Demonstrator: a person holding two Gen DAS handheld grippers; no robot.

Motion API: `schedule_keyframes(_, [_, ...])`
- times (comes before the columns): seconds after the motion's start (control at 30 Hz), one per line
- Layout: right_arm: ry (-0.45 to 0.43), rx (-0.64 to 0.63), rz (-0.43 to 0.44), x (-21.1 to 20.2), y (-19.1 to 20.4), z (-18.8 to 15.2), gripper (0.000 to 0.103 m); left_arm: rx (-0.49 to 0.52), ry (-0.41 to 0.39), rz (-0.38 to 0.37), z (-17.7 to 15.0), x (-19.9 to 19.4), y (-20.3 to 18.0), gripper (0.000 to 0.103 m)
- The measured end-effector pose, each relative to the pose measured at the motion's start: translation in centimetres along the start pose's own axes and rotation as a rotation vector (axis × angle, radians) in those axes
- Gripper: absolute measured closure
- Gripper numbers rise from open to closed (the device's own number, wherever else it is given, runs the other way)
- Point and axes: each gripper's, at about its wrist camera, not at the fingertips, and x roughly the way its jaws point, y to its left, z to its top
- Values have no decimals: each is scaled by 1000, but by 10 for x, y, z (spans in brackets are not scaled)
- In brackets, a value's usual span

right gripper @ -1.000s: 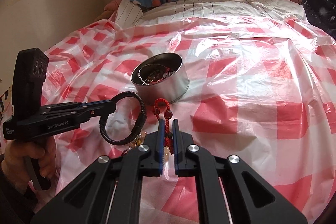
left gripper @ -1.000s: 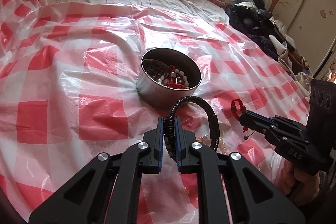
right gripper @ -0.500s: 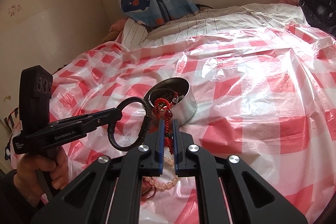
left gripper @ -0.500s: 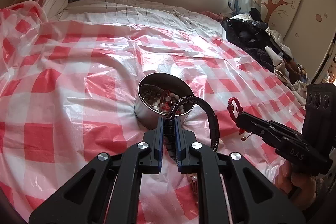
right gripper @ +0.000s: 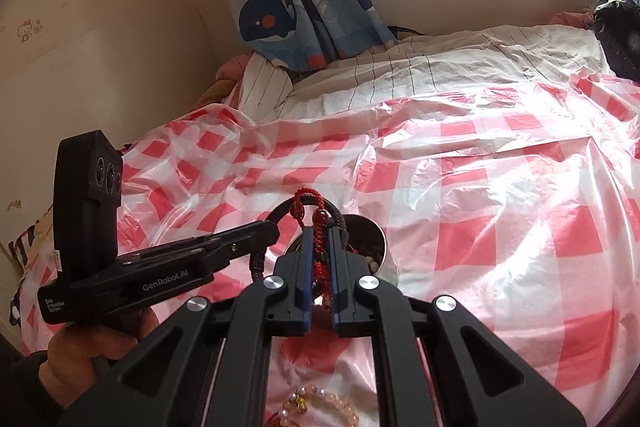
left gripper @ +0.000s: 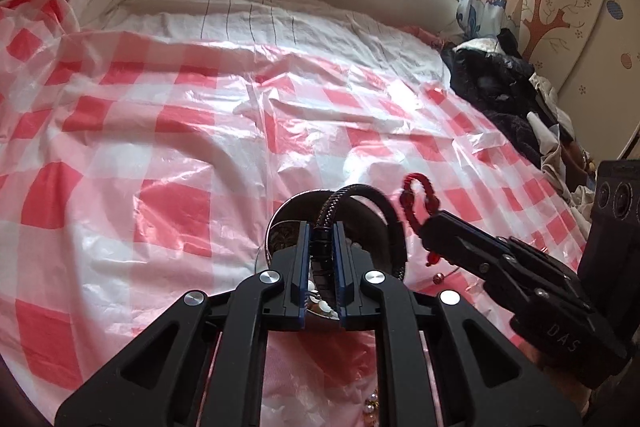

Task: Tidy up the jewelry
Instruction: 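Carry both bracelets over the tin and open both grippers to drop them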

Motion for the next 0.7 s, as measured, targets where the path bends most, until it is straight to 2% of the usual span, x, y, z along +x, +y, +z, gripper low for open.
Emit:
schedule_keyframes(0.07, [50,-15,-10,25,-2,3,95,13,37,25,-2,9,0,90])
schedule_keyframes(0.13, [126,-27,-24,47,-6,1,95,32,38,53,-6,5,0,87])
schedule_keyframes(0.2, [150,-16,-49,51,-11,-5,93,51,34,79,-9,-4,-1,80])
schedule_keyframes(0.33, [124,20,-59,24,-18,-11,84,125,20,146,-23,-31,-12,67])
schedule_keyframes(0.37, [112,26,-60,12,-19,-14,76,142,15,163,-29,-39,-15,62])
schedule_keyframes(0.4, [103,31,-61,0,-19,-18,72,156,13,179,-35,-46,-17,58])
schedule_keyframes(0.43, [99,37,-61,-11,-20,-24,72,169,13,196,-42,-52,-20,56])
schedule_keyframes(0.5, [105,55,-62,-32,-20,-41,71,190,16,236,-57,-63,-25,42])
schedule_keyframes(0.7, [135,122,-77,-72,-22,-88,61,197,15,270,-92,-77,-28,30])
